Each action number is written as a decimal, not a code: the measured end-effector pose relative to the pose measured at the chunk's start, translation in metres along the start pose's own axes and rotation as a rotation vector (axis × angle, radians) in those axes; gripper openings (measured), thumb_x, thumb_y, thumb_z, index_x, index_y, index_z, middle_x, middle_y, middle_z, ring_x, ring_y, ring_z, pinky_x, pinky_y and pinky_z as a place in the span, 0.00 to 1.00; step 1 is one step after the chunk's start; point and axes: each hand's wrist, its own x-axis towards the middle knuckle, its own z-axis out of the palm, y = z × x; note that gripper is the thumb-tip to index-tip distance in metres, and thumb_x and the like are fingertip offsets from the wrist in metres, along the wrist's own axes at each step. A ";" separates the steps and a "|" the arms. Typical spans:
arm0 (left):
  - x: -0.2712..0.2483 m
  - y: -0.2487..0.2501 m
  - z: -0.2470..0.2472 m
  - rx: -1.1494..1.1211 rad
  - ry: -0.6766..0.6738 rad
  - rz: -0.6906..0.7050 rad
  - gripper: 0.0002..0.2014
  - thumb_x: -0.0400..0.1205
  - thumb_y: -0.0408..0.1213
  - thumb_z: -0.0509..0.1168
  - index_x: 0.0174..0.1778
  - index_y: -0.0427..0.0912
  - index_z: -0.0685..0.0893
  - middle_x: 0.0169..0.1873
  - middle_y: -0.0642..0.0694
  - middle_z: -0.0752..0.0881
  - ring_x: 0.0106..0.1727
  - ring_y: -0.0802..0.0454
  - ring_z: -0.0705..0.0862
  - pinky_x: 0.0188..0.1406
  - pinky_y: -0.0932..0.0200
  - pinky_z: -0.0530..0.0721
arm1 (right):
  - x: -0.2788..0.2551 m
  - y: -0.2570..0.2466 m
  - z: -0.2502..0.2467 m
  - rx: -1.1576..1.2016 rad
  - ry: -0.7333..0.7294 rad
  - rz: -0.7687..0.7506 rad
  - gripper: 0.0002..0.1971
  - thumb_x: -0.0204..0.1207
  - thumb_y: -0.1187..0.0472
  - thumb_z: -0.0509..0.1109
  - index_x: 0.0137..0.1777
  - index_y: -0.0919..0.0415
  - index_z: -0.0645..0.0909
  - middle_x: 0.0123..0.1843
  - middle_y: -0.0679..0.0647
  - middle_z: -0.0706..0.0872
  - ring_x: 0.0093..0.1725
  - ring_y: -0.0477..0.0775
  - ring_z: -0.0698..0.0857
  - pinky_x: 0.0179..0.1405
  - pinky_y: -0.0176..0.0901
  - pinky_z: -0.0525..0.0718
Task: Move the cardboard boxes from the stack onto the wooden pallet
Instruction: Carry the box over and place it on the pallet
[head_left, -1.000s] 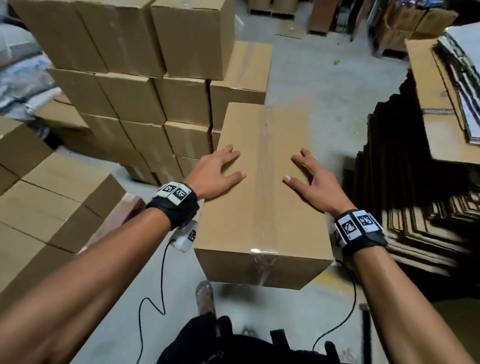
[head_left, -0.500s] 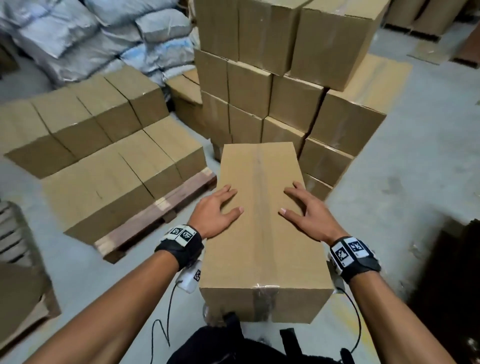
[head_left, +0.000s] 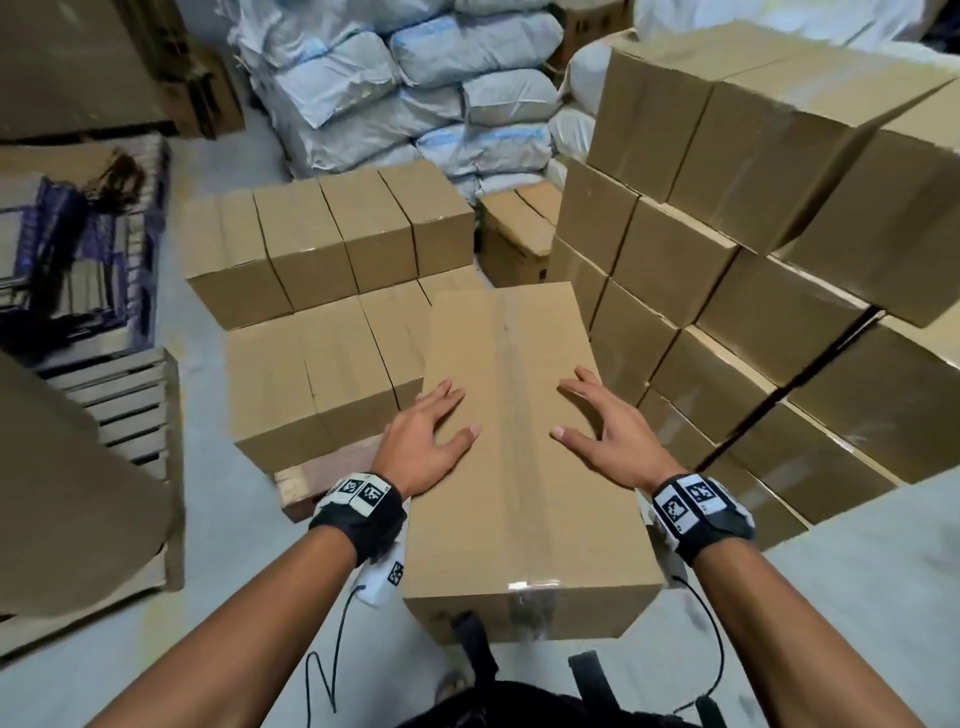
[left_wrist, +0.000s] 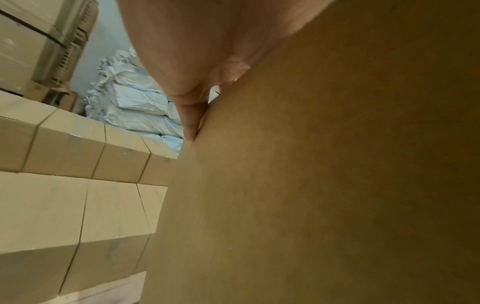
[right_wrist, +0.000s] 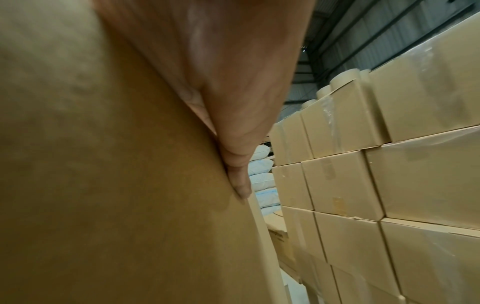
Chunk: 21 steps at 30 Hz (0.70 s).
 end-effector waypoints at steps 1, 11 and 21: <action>0.008 -0.006 -0.005 0.001 0.009 -0.018 0.33 0.83 0.64 0.67 0.85 0.60 0.74 0.88 0.66 0.63 0.88 0.56 0.67 0.86 0.38 0.66 | 0.015 -0.003 0.001 0.000 -0.011 -0.012 0.35 0.81 0.42 0.76 0.87 0.42 0.70 0.94 0.44 0.57 0.90 0.44 0.60 0.87 0.45 0.58; 0.111 -0.045 -0.016 -0.045 0.103 -0.112 0.34 0.82 0.66 0.65 0.85 0.61 0.74 0.87 0.68 0.63 0.86 0.56 0.69 0.86 0.42 0.69 | 0.169 0.020 -0.003 -0.012 -0.104 -0.150 0.34 0.82 0.42 0.75 0.86 0.41 0.70 0.93 0.42 0.57 0.91 0.43 0.59 0.90 0.54 0.61; 0.289 -0.048 0.009 -0.047 0.188 -0.212 0.34 0.82 0.64 0.67 0.85 0.58 0.75 0.87 0.65 0.65 0.87 0.52 0.70 0.86 0.45 0.71 | 0.364 0.091 -0.048 0.045 -0.193 -0.219 0.33 0.82 0.47 0.77 0.86 0.42 0.70 0.93 0.43 0.59 0.90 0.44 0.60 0.90 0.49 0.60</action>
